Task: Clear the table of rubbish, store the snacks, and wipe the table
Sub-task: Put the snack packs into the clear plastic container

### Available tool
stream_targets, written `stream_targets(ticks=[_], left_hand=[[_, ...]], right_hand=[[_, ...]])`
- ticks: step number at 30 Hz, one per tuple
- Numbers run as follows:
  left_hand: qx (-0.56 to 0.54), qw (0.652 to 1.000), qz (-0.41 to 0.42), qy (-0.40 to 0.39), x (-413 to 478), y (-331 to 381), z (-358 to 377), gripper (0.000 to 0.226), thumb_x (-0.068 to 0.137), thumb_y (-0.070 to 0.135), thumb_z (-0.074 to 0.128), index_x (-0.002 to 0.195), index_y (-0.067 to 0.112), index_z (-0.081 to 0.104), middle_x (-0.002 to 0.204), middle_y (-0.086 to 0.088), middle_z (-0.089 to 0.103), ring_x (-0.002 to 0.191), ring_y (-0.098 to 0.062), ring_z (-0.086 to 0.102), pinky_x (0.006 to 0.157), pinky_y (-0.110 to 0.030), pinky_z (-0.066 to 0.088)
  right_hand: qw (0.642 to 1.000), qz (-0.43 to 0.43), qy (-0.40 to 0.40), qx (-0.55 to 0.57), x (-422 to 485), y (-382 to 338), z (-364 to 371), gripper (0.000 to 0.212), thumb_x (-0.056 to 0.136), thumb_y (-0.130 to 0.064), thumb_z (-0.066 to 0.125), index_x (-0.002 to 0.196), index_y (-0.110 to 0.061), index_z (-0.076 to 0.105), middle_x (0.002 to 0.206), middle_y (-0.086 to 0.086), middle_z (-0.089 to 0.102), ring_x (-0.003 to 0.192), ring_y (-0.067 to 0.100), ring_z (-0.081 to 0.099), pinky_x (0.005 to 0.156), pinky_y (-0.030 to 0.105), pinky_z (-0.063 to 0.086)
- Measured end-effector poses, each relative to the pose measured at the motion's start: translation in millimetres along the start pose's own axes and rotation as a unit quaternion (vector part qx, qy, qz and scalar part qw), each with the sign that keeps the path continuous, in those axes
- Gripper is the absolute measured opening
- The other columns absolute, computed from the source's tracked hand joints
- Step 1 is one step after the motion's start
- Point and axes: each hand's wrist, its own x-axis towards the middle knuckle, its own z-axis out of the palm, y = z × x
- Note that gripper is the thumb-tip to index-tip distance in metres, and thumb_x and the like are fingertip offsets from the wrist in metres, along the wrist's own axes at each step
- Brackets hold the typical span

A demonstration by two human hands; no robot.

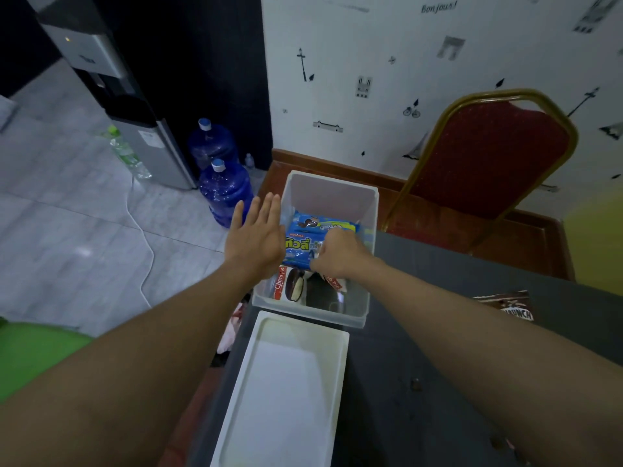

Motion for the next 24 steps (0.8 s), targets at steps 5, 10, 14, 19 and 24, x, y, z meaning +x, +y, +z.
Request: stream_targets(ticks=[5, 10, 14, 19, 24], left_hand=[[-0.009, 1.0, 0.008, 0.006, 1.7, -1.2, 2.9, 0.06, 0.105, 0.037, 0.016, 0.157, 0.013, -0.004, 0.166, -0.006, 0.004, 0.153, -0.026, 0.002, 0.123, -0.051, 0.001], [-0.021, 1.0, 0.007, 0.005, 0.7, 1.9, 1.2, 0.06, 0.105, 0.034, 0.018, 0.156, 0.012, -0.004, 0.166, -0.006, 0.005, 0.153, -0.026, 0.004, 0.123, -0.051, 0.002], [-0.027, 1.0, 0.002, 0.003, 0.6, 2.4, 1.7, 0.06, 0.105, 0.035, 0.019, 0.156, 0.013, -0.004, 0.166, -0.006, 0.006, 0.153, -0.026, 0.005, 0.123, -0.051, 0.001], [-0.02, 1.0, -0.001, 0.004, 1.2, 2.7, 4.1, 0.062, 0.104, 0.036, 0.022, 0.156, 0.013, -0.003, 0.166, -0.007, 0.008, 0.153, -0.026, 0.008, 0.123, -0.051, 0.003], [-0.012, 1.0, -0.003, 0.003, 2.1, 2.3, 5.4, 0.064, 0.104, 0.037, 0.025, 0.156, 0.013, -0.003, 0.166, -0.007, 0.009, 0.153, -0.027, 0.009, 0.123, -0.051, 0.002]], right_hand=[[0.997, 0.061, -0.032, 0.029, 4.5, 2.2, 1.2, 0.029, 0.077, -0.02, 0.081, 0.097, -0.011, 0.063, 0.087, 0.003, 0.068, 0.081, 0.018, 0.069, 0.073, 0.04, 0.063], [0.977, 0.143, -0.127, 0.09, 3.4, 6.0, 6.6, 0.022, 0.089, -0.004, 0.066, 0.109, -0.003, 0.058, 0.095, 0.013, 0.071, 0.074, 0.024, 0.074, 0.055, 0.029, 0.06], [0.985, 0.096, -0.144, -0.014, 3.2, 6.7, 11.4, 0.023, 0.095, -0.004, 0.056, 0.117, 0.0, 0.058, 0.087, 0.009, 0.06, 0.07, 0.019, 0.063, 0.053, 0.028, 0.053], [0.967, -0.001, -0.145, -0.212, -8.4, 5.0, 24.9, 0.024, 0.093, -0.02, 0.06, 0.113, -0.007, 0.063, 0.102, 0.009, 0.06, 0.094, 0.023, 0.06, 0.073, 0.028, 0.047], [0.96, -0.032, -0.128, -0.248, -6.9, 9.3, 34.8, 0.028, 0.099, -0.022, 0.054, 0.121, -0.005, 0.06, 0.124, 0.014, 0.062, 0.111, 0.028, 0.061, 0.083, 0.033, 0.049]])
